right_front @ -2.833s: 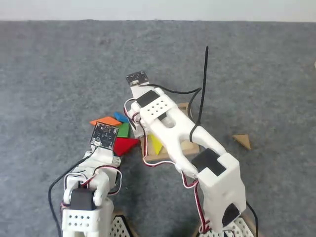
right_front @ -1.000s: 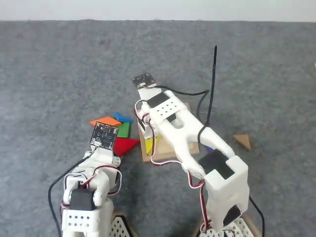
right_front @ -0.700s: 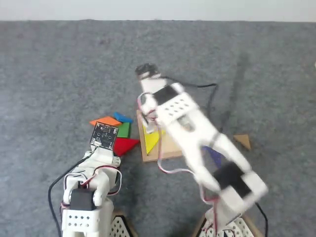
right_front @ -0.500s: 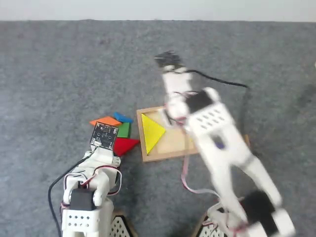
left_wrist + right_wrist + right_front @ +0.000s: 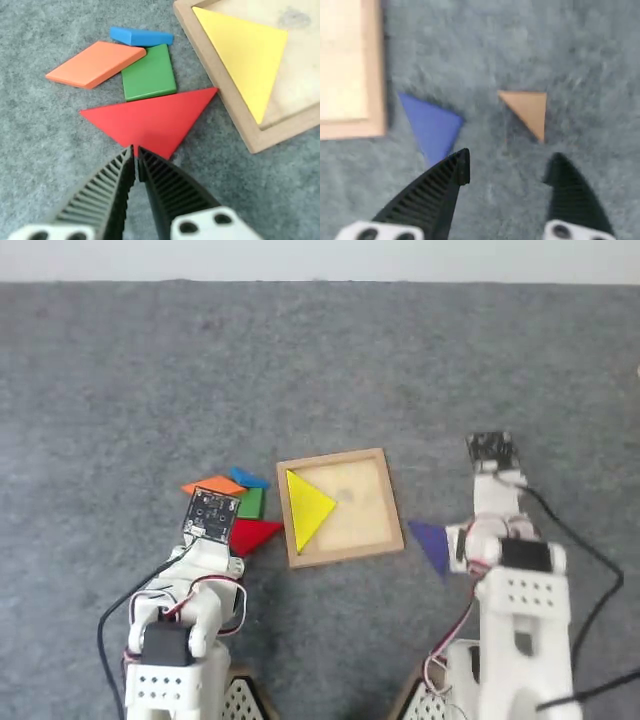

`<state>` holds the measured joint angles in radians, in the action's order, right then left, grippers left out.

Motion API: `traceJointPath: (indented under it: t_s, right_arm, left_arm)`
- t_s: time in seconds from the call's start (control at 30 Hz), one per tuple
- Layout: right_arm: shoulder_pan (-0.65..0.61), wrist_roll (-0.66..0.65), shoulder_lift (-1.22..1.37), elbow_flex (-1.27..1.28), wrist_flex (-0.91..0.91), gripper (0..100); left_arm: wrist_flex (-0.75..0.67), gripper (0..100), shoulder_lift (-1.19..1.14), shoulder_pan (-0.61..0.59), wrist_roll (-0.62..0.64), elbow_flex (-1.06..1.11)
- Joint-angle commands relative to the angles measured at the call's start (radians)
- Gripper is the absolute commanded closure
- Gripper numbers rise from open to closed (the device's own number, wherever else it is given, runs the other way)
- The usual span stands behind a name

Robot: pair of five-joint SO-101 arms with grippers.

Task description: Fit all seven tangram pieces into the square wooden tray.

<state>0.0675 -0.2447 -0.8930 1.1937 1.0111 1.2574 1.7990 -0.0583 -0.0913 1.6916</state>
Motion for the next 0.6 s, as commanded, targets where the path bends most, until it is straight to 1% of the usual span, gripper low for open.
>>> traceJointPath:
  t_s: [0.0,0.07,0.1,0.17,0.23,0.27,0.33,0.37,0.43,0.5,0.57]
  right_arm:
    - [0.022,-0.075,-0.071,0.112,-0.085,84.2]
    - [0.03,-0.077,-0.087,0.147,-0.107,84.3]
    - [0.035,-0.075,-0.09,0.157,-0.108,84.4]
    - [0.047,-0.08,-0.084,0.16,-0.11,84.4]
    - [0.07,-0.08,-0.088,0.181,-0.12,84.4]
    - [0.077,-0.08,-0.09,0.195,-0.137,84.4]
    - [0.087,-0.081,-0.085,0.21,-0.166,84.4]
    - [0.087,-0.081,-0.084,0.212,-0.17,84.4]
    - [0.084,-0.081,-0.084,0.215,-0.171,84.4]
    - [0.084,-0.081,-0.084,0.216,-0.171,84.4]
    - [0.084,-0.081,-0.084,0.218,-0.171,84.4]
  left_arm:
    - [0.005,98,0.021,0.005,0.003,-0.008]
    - [-0.018,98,0.021,-0.028,-0.018,-0.013]
    - [-0.046,98,0.021,-0.041,-0.069,-0.021]
    - [-0.104,98,0.021,-0.08,-0.253,-0.039]
    - [-0.115,98,0.021,-0.144,-0.439,-0.064]
    - [-0.114,98,0.021,-0.176,-0.477,-0.085]
    - [-0.112,98,0.021,-0.235,-0.456,-0.139]
    - [-0.087,96,0.018,-0.262,-0.459,-0.168]
    - [-0.028,87,-0.012,-0.318,-0.459,-0.231]
    - [-0.023,80,-0.089,-0.384,-0.46,-0.288]
    - [0.002,79,-0.207,-0.427,-0.497,-0.397]
